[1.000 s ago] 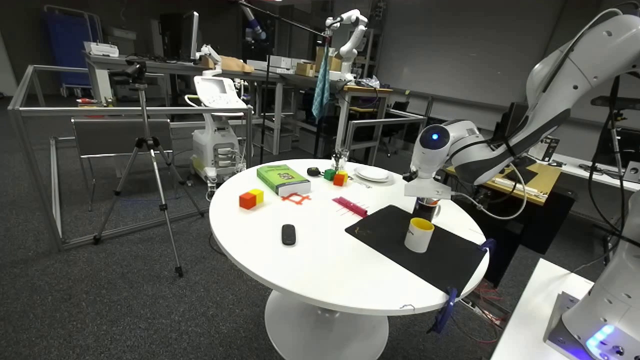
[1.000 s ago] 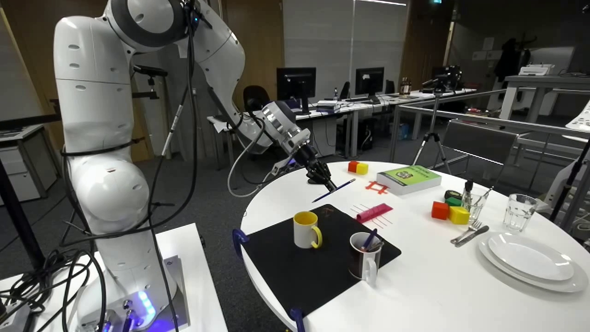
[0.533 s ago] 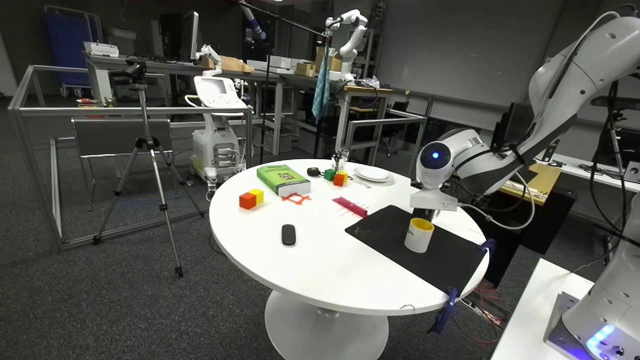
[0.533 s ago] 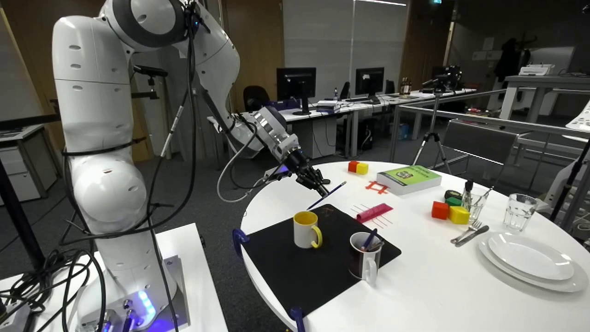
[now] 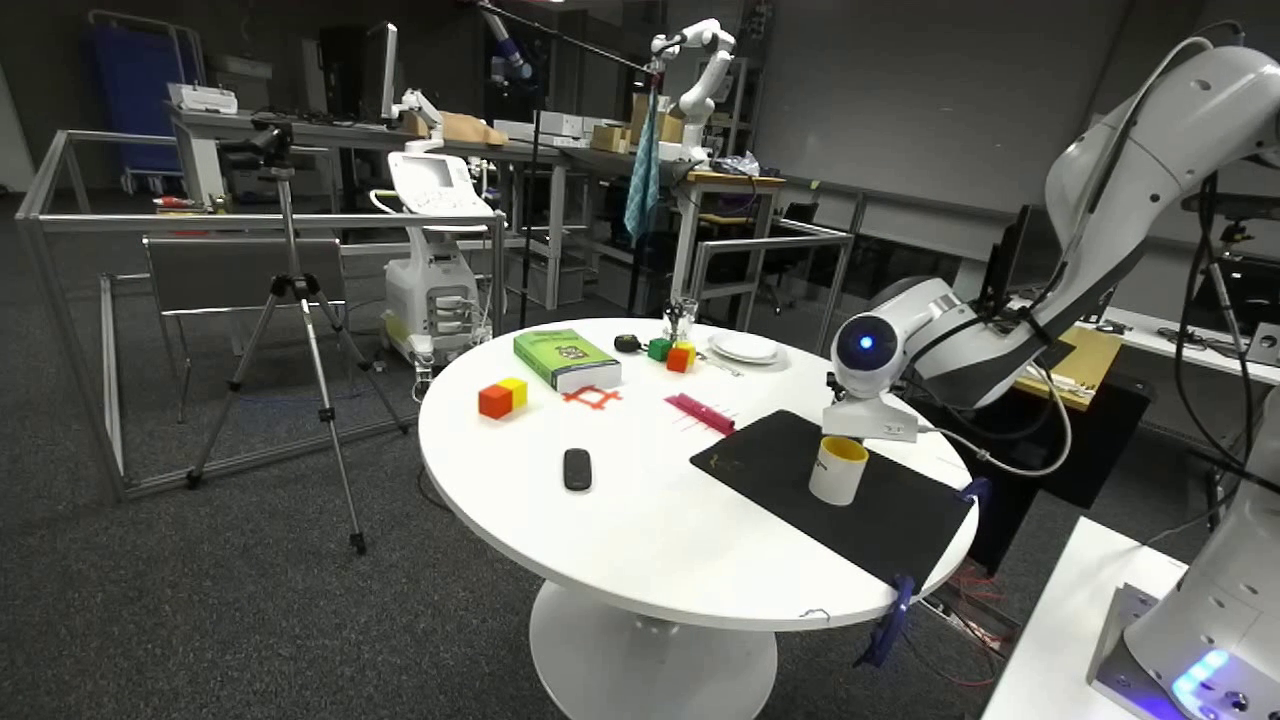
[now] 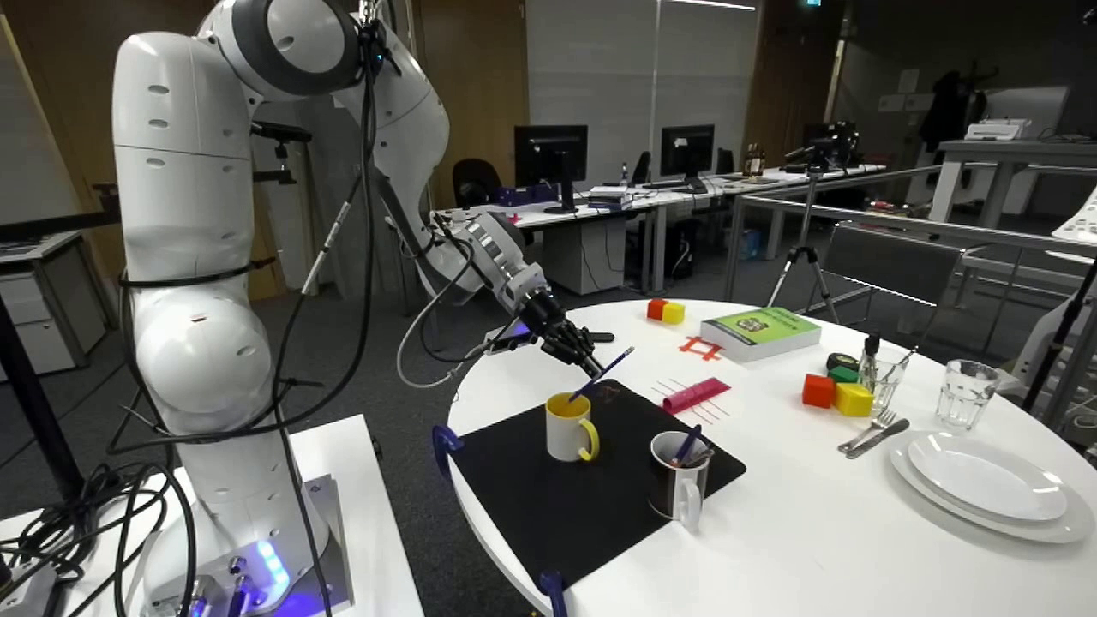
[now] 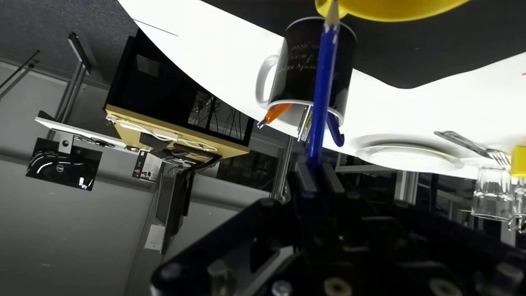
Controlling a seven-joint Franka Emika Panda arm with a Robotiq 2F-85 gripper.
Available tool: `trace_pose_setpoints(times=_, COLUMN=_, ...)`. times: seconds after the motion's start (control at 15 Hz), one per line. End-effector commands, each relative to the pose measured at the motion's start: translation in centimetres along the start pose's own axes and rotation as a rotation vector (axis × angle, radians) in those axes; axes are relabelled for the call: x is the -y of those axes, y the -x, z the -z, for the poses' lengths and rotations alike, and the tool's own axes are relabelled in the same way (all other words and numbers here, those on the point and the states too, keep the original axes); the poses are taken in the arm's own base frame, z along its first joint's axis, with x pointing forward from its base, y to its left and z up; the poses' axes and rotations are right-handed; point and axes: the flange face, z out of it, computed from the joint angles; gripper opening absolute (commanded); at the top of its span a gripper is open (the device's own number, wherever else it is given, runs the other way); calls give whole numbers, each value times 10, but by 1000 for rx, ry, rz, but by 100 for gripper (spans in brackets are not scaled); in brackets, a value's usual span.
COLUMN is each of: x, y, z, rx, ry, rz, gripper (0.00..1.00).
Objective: Put the black pencil in the white and yellow mug.
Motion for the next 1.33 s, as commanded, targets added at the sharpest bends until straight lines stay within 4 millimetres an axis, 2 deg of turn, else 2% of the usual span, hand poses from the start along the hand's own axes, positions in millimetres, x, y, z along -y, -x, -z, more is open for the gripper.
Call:
trace_pose_setpoints(times=0.0, x=3, y=14, z=-6, rx=-47, ry=25, rz=16, gripper=2)
trace_pose_setpoints(times=0.4, x=13, y=34, z=-10, rx=-45, ry=22, rz=51, gripper=2)
trace_pose_setpoints(times=0.93, x=24, y=33, z=-9, rx=-33, ry=7, rz=20, gripper=2)
trace_pose_setpoints(times=1.27, x=28, y=41, z=-3, rx=-9, ry=-14, rz=4, gripper=2)
